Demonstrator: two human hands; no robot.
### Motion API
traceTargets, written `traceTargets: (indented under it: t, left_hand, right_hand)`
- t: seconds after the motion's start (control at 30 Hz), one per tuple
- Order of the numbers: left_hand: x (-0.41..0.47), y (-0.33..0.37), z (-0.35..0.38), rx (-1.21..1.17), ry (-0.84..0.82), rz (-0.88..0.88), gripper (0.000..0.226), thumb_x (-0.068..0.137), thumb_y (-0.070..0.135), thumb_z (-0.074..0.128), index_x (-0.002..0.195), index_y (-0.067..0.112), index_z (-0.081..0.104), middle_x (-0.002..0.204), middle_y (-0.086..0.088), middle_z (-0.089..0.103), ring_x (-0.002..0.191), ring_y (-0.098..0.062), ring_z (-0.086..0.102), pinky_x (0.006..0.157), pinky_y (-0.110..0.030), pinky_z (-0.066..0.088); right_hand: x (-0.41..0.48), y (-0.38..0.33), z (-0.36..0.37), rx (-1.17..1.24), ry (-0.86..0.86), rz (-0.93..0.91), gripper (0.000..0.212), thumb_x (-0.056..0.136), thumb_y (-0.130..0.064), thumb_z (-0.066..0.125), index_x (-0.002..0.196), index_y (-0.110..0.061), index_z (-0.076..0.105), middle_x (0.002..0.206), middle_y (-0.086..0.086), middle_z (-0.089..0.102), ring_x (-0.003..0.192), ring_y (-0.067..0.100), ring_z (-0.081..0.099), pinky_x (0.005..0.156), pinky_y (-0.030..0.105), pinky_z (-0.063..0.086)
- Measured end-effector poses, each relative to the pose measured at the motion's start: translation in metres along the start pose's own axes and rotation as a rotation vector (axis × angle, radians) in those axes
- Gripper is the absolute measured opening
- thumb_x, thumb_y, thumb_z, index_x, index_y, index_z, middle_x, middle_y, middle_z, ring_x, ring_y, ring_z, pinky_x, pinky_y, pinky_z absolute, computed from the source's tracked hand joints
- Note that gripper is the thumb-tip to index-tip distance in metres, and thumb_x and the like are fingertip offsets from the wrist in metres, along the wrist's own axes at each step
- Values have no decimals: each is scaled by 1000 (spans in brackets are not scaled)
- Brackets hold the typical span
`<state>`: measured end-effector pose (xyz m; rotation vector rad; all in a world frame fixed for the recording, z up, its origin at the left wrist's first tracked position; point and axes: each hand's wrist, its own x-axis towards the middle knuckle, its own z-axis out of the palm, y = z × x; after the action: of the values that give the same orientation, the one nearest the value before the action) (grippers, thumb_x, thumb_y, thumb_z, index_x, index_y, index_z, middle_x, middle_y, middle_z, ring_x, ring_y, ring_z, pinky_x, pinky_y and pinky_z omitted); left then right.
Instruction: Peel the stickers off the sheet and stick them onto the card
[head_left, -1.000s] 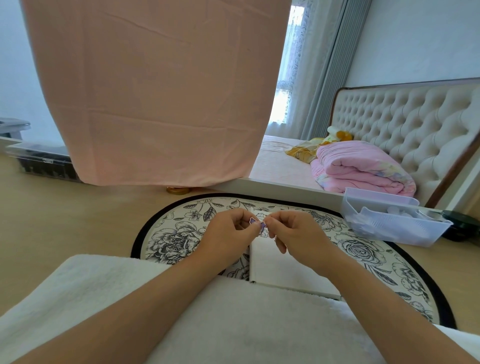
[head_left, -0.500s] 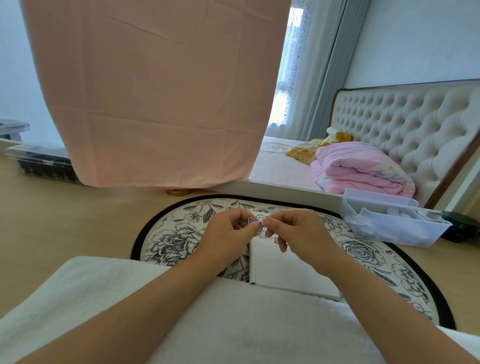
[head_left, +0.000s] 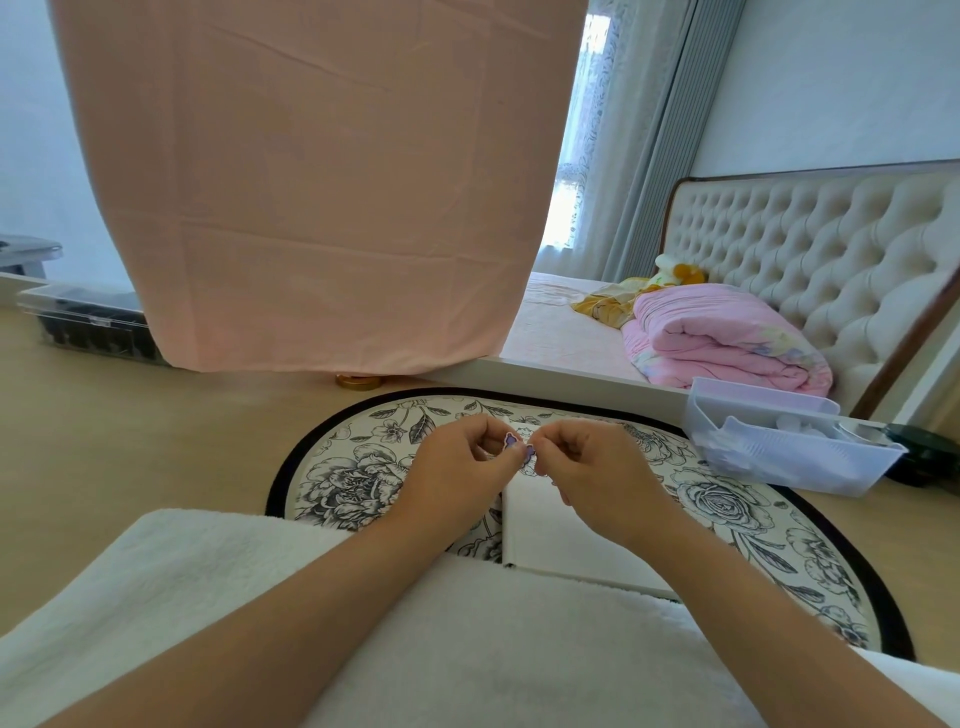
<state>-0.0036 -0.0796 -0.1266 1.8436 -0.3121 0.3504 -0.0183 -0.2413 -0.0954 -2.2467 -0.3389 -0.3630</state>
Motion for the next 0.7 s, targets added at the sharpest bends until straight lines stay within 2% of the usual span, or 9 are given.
traceTargets:
  t: [0.1, 0.17, 0.23, 0.33, 0.4, 0.53, 0.6, 0.7]
  left_hand:
    - [-4, 2, -3, 200, 124, 83, 17, 82, 40, 76, 92, 37, 62, 82, 18, 63, 71, -2, 54, 60, -18, 44]
    - [-6, 6, -5, 309, 161, 159, 18, 82, 44, 74, 89, 37, 59, 81, 17, 60, 71, -1, 52, 59, -22, 42]
    - [-8, 10, -3, 341, 140, 162, 13, 85, 43, 71, 85, 36, 61, 78, 20, 62, 68, 1, 53, 56, -22, 39]
    - [-8, 9, 0, 272, 89, 63, 9, 88, 45, 67, 83, 37, 69, 79, 25, 68, 64, 1, 58, 61, -26, 49]
    - [-7, 8, 1, 204, 50, 1, 13, 87, 46, 67, 82, 36, 74, 77, 22, 71, 65, 0, 61, 68, -34, 57]
    - [-5, 8, 1, 72, -2, -52, 18, 87, 42, 69, 75, 31, 76, 72, 11, 73, 66, -16, 67, 74, -46, 58]
    - [-5, 8, 1, 52, -6, -56, 18, 88, 39, 68, 74, 29, 75, 72, 8, 73, 65, -19, 66, 72, -45, 59]
    - [-4, 5, 2, 54, -5, -52, 17, 89, 35, 67, 74, 29, 73, 70, 1, 72, 52, -7, 52, 59, -34, 51]
  right_hand:
    - [-1, 1, 1, 47, 41, 44, 31, 95, -19, 61, 66, -18, 70, 49, -8, 55, 48, 7, 45, 53, 23, 41]
    - [0, 1, 2, 54, 63, 52, 31, 95, -20, 62, 65, -19, 69, 47, -11, 55, 46, 6, 45, 52, 20, 40]
    - [0, 2, 4, 33, 105, 30, 28, 95, -21, 64, 67, -22, 70, 53, -10, 60, 47, 5, 48, 53, 20, 42]
    - [0, 3, 4, -37, 150, -20, 22, 94, -23, 65, 74, -25, 73, 63, -9, 66, 55, 9, 58, 59, 29, 49]
    - [-1, 3, 4, -84, 157, -52, 19, 93, -25, 65, 77, -26, 75, 63, -14, 66, 59, 7, 61, 62, 31, 53]
    - [-1, 2, 4, -148, 156, -83, 18, 92, -27, 64, 78, -28, 75, 65, -16, 67, 63, 7, 62, 67, 33, 55]
    - [-1, 3, 4, -172, 152, -99, 18, 92, -28, 64, 78, -29, 75, 66, -17, 67, 64, 9, 62, 67, 35, 55]
    - [-1, 4, 4, -176, 143, -100, 19, 92, -29, 65, 76, -32, 74, 67, -19, 67, 64, 8, 63, 67, 36, 56]
